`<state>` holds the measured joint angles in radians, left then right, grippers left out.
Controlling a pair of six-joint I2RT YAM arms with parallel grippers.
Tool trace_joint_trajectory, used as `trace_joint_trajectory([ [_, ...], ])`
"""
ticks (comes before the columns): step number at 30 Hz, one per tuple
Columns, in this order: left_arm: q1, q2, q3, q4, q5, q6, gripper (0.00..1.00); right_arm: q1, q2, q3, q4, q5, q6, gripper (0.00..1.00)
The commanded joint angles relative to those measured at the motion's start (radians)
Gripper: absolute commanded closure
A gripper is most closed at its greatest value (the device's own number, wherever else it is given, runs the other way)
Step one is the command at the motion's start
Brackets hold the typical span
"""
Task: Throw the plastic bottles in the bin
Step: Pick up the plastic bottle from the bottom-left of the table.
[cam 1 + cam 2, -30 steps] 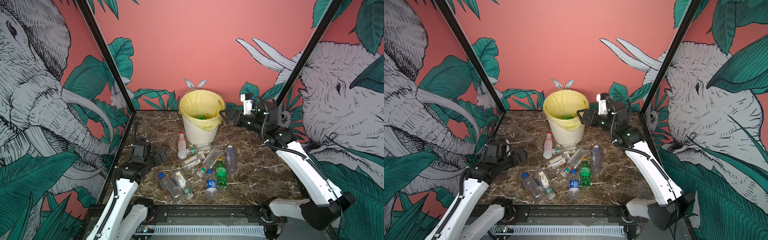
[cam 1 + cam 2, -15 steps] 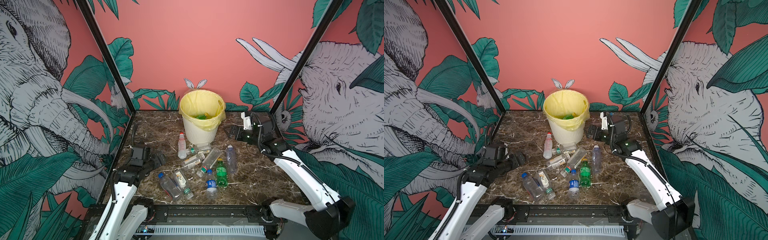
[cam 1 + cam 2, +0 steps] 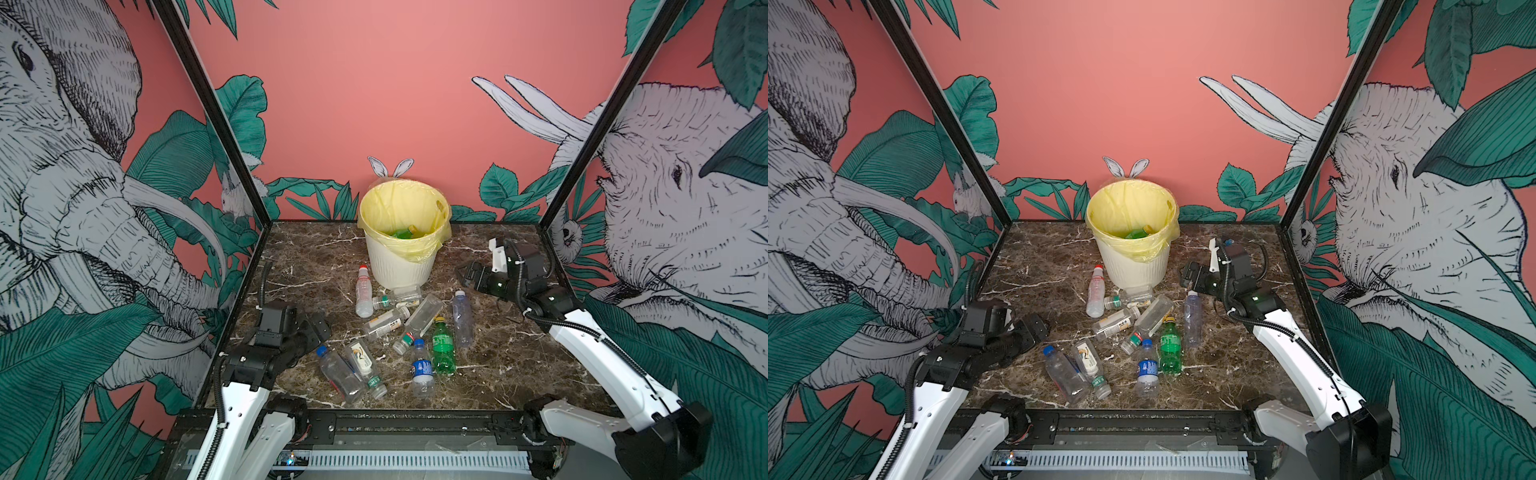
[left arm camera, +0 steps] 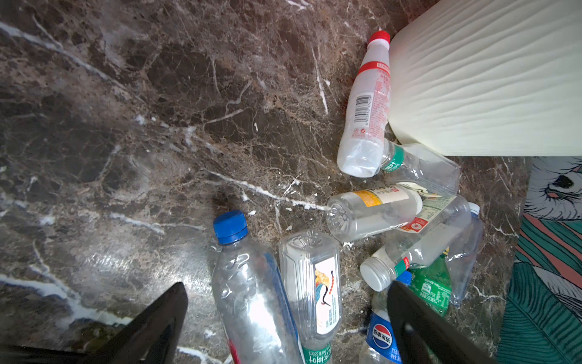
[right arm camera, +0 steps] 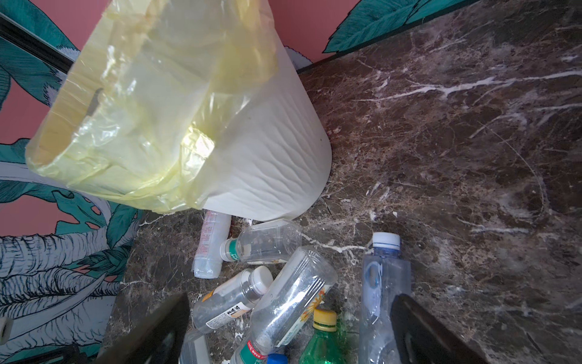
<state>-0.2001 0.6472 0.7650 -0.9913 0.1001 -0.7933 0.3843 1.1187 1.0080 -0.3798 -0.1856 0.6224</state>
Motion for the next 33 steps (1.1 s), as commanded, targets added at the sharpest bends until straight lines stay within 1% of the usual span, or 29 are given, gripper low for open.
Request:
trace_joint_trajectory([
  [1,0.005,0.0,-0.025,-0.096,0.044,-0.041,0.0,-0.008,-0.042,-0.03,0.012,0.032,0.009,0.01],
  [6,0.004,-0.043,-0.064,-0.133,0.067,-0.069,0.01,-0.012,-0.13,-0.123,0.077,0.084,0.02,0.01],
  [9,0.004,-0.073,-0.096,-0.132,0.08,-0.091,0.01,-0.017,-0.15,-0.152,0.086,0.108,0.016,0.01],
  [14,0.004,-0.069,-0.154,-0.091,0.141,-0.133,0.01,-0.023,-0.131,-0.156,0.06,0.108,0.013,0.01],
  [19,0.004,-0.06,-0.163,-0.101,0.136,-0.131,0.01,-0.027,-0.128,-0.177,0.06,0.102,0.025,0.01],
  [27,0.002,-0.061,-0.238,-0.059,0.202,-0.147,0.01,-0.032,-0.127,-0.206,0.07,0.098,0.036,0.01],
  [33,0.001,-0.061,-0.263,-0.047,0.21,-0.144,0.01,-0.035,-0.117,-0.225,0.093,0.085,0.057,0.01],
])
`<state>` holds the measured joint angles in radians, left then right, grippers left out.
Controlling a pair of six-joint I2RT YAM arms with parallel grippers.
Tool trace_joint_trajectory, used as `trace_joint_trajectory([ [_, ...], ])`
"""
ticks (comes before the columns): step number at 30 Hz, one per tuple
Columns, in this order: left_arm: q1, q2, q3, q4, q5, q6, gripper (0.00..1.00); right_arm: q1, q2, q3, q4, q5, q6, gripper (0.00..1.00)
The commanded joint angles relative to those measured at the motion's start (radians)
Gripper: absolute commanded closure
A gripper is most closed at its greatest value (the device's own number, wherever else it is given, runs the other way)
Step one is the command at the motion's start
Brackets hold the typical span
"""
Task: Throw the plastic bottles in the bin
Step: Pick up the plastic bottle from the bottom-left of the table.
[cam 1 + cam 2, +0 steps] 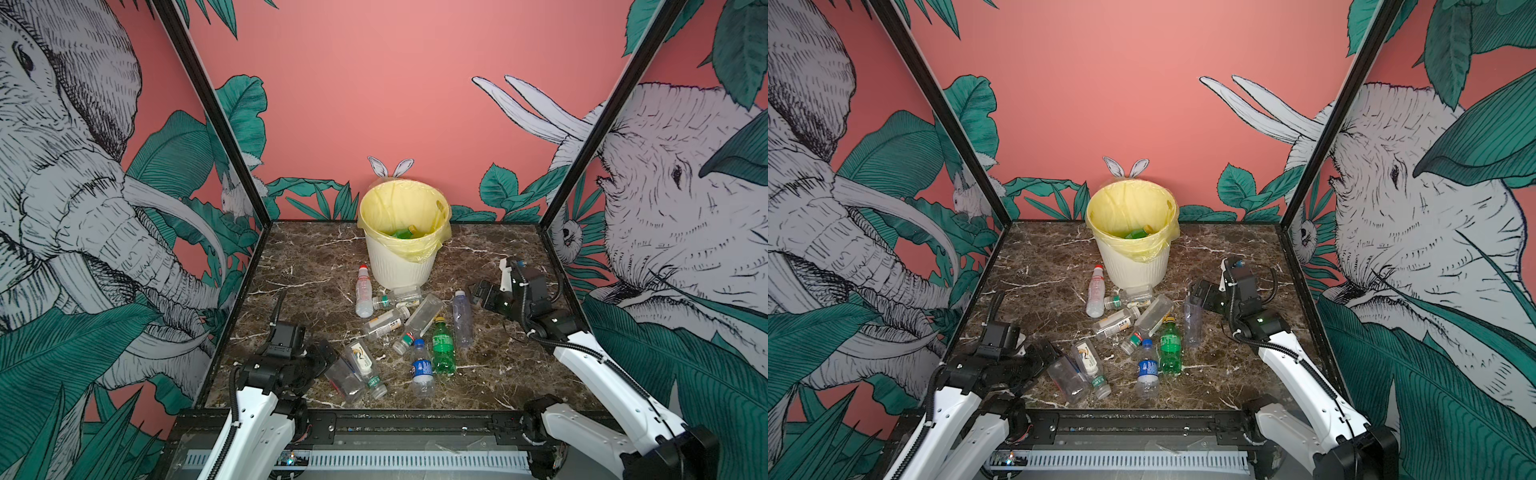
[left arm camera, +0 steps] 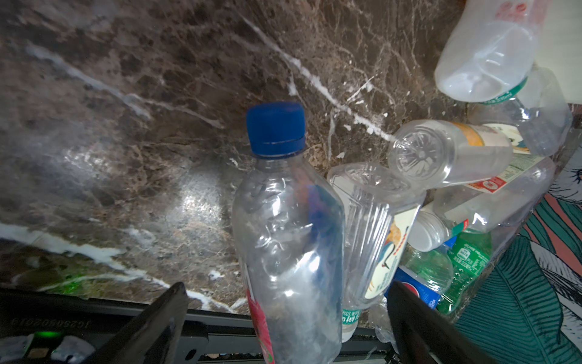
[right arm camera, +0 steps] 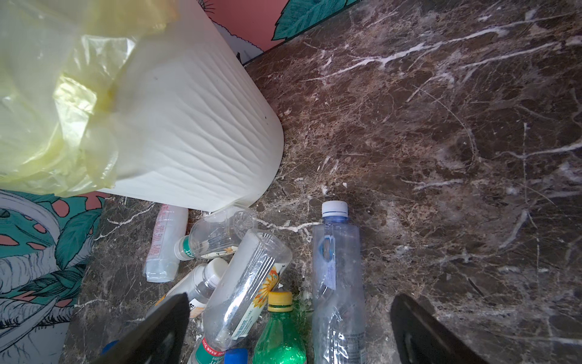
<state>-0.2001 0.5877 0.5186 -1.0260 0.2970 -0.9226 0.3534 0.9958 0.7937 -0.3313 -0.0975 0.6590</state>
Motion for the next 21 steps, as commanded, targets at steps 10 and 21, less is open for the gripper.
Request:
trace_joint_trajectory([
  [10,-0.013,0.018,-0.072,0.038,0.021,-0.016,0.03,-0.005,0.013,-0.017,0.046,-0.012,0.034,0.01],
  [21,-0.043,0.029,-0.11,0.11,0.004,-0.049,0.06,-0.01,0.018,-0.01,0.038,-0.011,0.041,0.01],
])
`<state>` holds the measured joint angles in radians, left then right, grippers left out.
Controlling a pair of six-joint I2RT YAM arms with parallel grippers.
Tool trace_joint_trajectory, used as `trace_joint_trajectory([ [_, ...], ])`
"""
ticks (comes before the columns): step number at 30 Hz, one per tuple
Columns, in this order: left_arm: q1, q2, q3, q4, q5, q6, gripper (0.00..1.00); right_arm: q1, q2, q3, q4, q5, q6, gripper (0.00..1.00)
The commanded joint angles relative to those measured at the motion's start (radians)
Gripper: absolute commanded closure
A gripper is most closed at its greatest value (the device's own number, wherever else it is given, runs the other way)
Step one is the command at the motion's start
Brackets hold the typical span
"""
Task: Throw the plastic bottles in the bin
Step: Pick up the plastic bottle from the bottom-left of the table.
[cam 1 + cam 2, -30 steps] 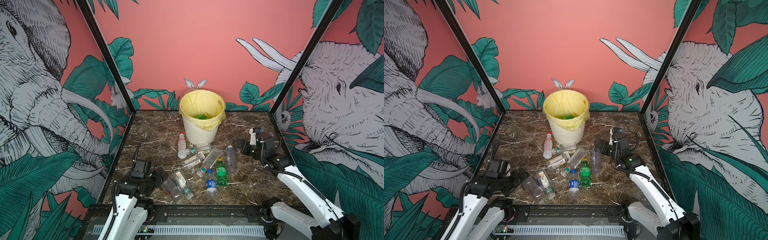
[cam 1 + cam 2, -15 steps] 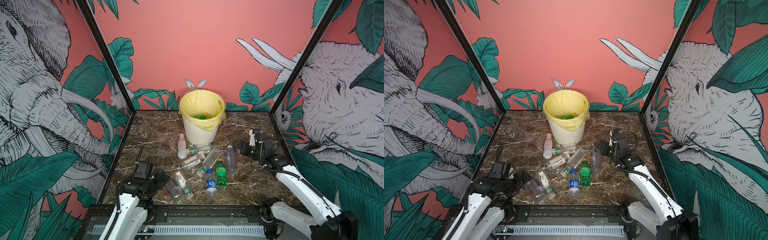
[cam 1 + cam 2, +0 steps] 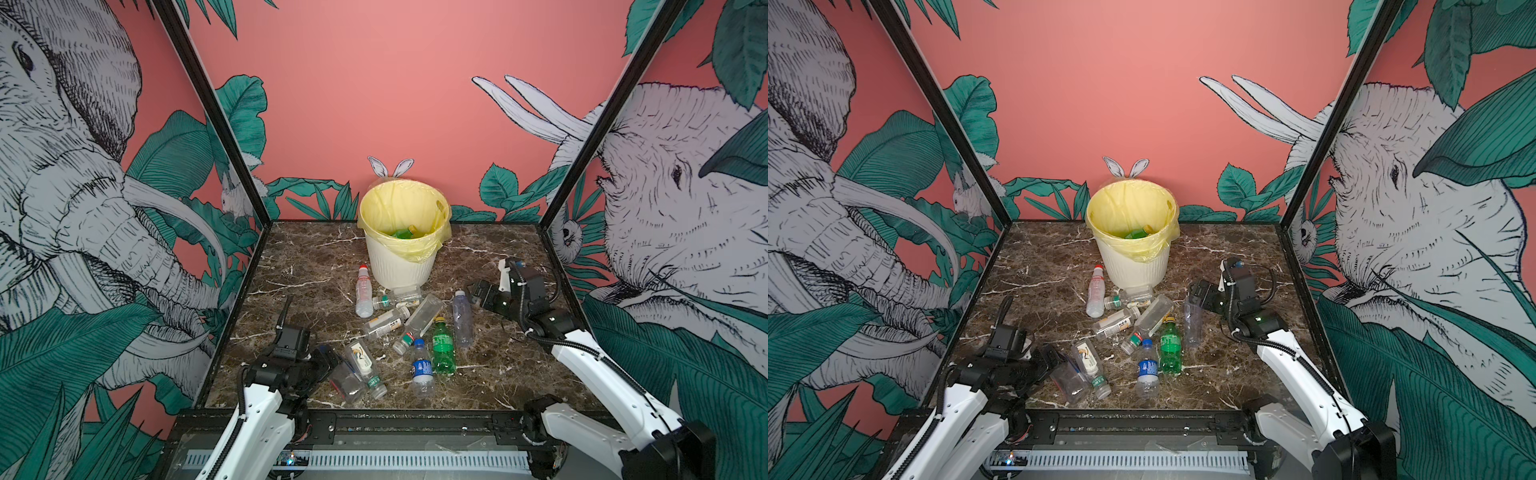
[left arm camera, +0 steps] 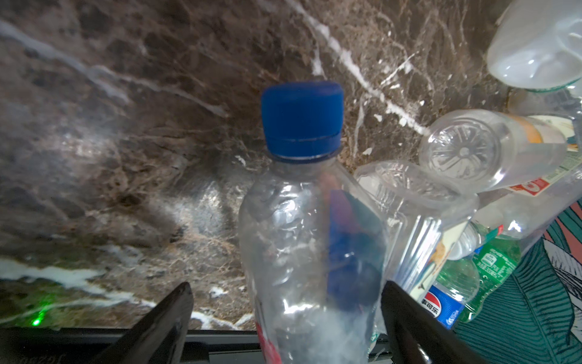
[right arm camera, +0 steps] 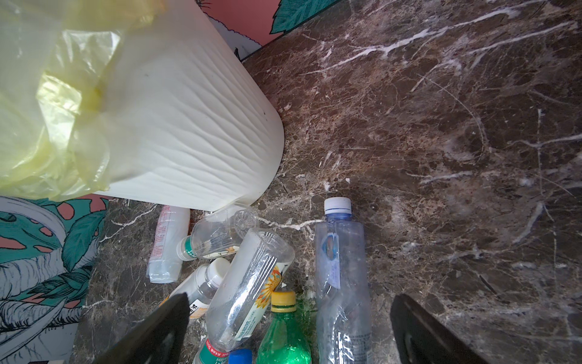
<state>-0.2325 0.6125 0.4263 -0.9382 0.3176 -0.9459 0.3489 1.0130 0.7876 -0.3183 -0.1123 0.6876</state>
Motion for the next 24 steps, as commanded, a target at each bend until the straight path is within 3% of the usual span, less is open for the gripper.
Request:
trace_joint_trajectory([
  [1,-0.016,0.004,-0.021,0.029,-0.02,-0.031,0.06,-0.007,0.002,-0.004,0.024,0.005,0.012,0.01],
  [14,-0.08,0.007,-0.081,0.105,-0.073,-0.09,0.14,-0.011,0.007,-0.019,0.037,-0.001,0.036,0.01],
  [24,-0.083,0.002,-0.093,0.125,-0.087,-0.095,0.29,-0.016,0.016,-0.011,0.039,-0.001,0.038,0.01],
])
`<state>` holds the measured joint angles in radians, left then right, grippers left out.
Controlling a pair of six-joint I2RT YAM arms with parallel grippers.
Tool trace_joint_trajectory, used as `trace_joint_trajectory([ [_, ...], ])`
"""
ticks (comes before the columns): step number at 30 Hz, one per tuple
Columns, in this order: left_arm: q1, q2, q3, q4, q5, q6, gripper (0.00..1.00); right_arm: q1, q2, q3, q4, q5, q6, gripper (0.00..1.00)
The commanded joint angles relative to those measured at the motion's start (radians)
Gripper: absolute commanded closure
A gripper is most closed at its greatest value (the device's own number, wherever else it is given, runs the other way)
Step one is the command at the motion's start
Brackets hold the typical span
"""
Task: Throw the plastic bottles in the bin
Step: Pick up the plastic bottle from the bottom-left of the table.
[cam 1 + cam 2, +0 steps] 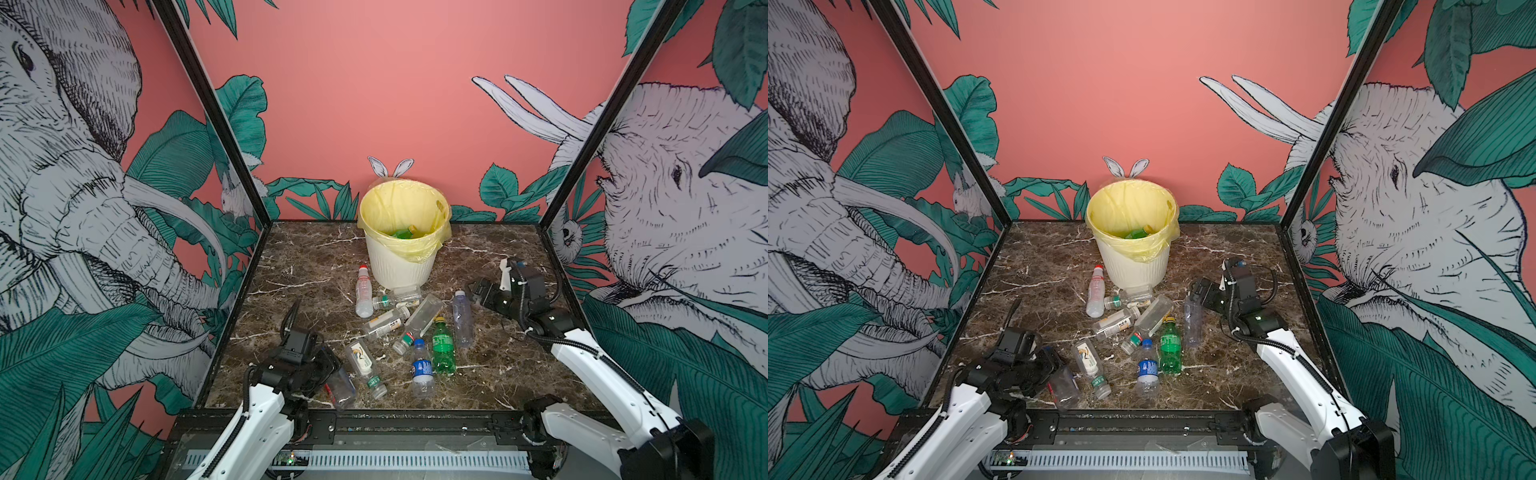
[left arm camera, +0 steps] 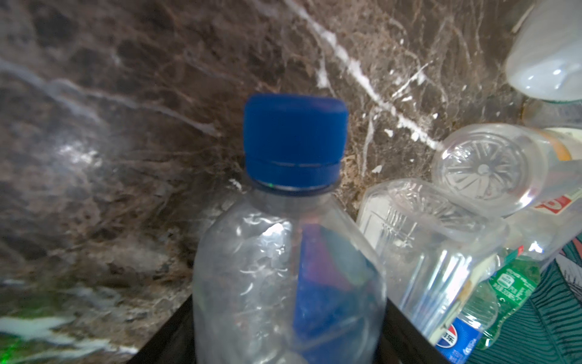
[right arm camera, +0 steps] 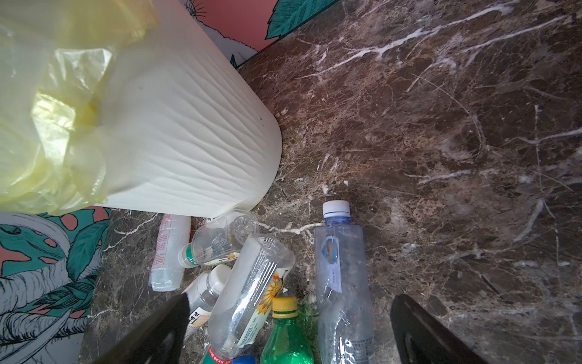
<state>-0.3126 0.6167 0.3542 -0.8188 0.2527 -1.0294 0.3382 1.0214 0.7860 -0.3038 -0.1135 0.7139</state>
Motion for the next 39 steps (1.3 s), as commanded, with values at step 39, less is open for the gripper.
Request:
trace_joint_trajectory([
  [39,-0.004,0.103,0.209,-0.081,-0.148,0.164,0.33,-0.021,0.083,-0.025,0.002,-0.038,0.003,0.01],
])
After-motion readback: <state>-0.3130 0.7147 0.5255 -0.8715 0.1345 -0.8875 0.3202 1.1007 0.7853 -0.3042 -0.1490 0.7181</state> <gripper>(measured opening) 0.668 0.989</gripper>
